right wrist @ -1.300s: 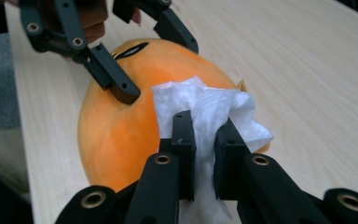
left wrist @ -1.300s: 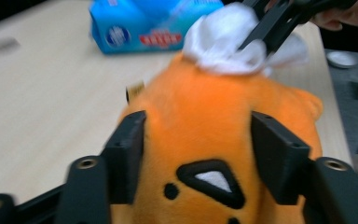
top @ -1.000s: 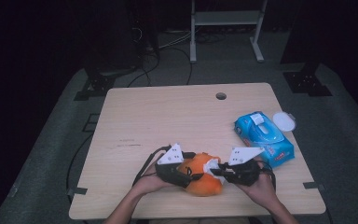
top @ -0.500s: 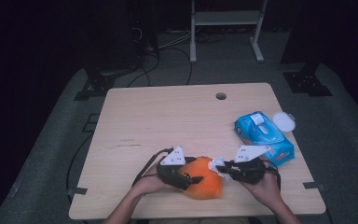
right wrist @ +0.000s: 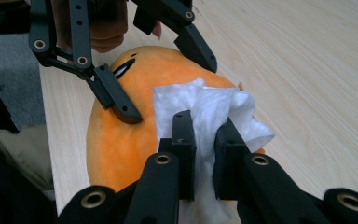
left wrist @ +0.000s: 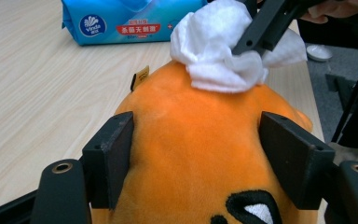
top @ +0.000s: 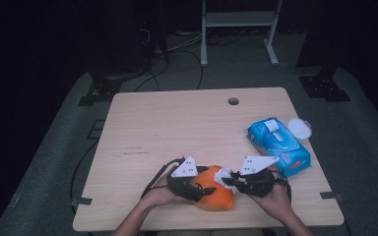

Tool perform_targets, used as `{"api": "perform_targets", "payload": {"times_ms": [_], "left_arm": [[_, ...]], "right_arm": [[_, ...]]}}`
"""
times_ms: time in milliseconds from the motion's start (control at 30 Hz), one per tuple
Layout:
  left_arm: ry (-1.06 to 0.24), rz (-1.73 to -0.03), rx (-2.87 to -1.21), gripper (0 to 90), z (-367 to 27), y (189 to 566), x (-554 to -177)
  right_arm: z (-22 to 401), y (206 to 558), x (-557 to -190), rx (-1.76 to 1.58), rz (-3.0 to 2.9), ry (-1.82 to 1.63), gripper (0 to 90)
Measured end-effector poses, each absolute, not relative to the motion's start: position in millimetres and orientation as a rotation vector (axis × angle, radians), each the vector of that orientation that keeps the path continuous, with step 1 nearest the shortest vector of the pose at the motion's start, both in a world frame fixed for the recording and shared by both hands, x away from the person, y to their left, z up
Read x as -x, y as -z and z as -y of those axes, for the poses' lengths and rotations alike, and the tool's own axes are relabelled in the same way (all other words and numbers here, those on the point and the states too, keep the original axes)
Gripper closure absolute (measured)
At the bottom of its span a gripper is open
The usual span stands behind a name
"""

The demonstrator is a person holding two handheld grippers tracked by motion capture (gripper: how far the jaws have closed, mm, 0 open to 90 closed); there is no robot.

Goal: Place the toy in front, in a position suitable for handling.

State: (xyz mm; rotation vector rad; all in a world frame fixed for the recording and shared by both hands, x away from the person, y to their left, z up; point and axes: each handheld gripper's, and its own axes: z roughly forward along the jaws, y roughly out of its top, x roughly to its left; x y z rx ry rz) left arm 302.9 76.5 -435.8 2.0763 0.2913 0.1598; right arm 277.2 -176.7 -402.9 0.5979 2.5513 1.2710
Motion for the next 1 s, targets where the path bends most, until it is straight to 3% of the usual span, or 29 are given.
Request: {"api": "perform_targets", "payload": {"times_ms": [333,400,500,600,633,733,800,933,1000], "left_arm": [[-0.147,-0.298,-2.084,27.3,-74.6,435.0,-304.5],[-0.115,-0.293,-2.083,24.1,-77.5,432.0,-305.7],[-0.087,-0.313,-2.078,12.1,-80.2,425.3,-311.5],[-0.032,-0.349,-2.111,9.6,-77.0,431.8,-314.2],[-0.031,-0.349,-2.107,11.4,-77.0,433.5,-313.6],[-0.073,-0.352,-2.108,32.4,-77.6,430.5,-312.1],[-0.120,-0.348,-2.081,40.1,-76.2,428.9,-310.1],[-0.196,-0.339,-2.033,43.4,-70.7,424.5,-306.4],[-0.322,-0.311,-2.030,43.4,-59.8,422.2,-299.8]], "right_arm": [[191.2,407.3,-286.8,-0.728,-2.547,-1.301,80.3],[186.5,406.5,-284.7,-0.684,-2.558,-1.285,80.3],[183.7,406.4,-281.7,-0.640,-2.606,-1.349,80.1],[178.8,405.5,-277.5,-0.601,-2.613,-1.312,80.0],[178.4,405.1,-277.4,-0.597,-2.613,-1.301,80.1],[180.8,405.5,-280.1,-0.624,-2.598,-1.284,80.2],[183.3,403.8,-282.7,-0.652,-2.575,-1.280,80.2],[184.6,399.0,-285.5,-0.679,-2.525,-1.287,80.2],[181.5,394.0,-287.7,-0.693,-2.494,-1.332,80.1]]}}
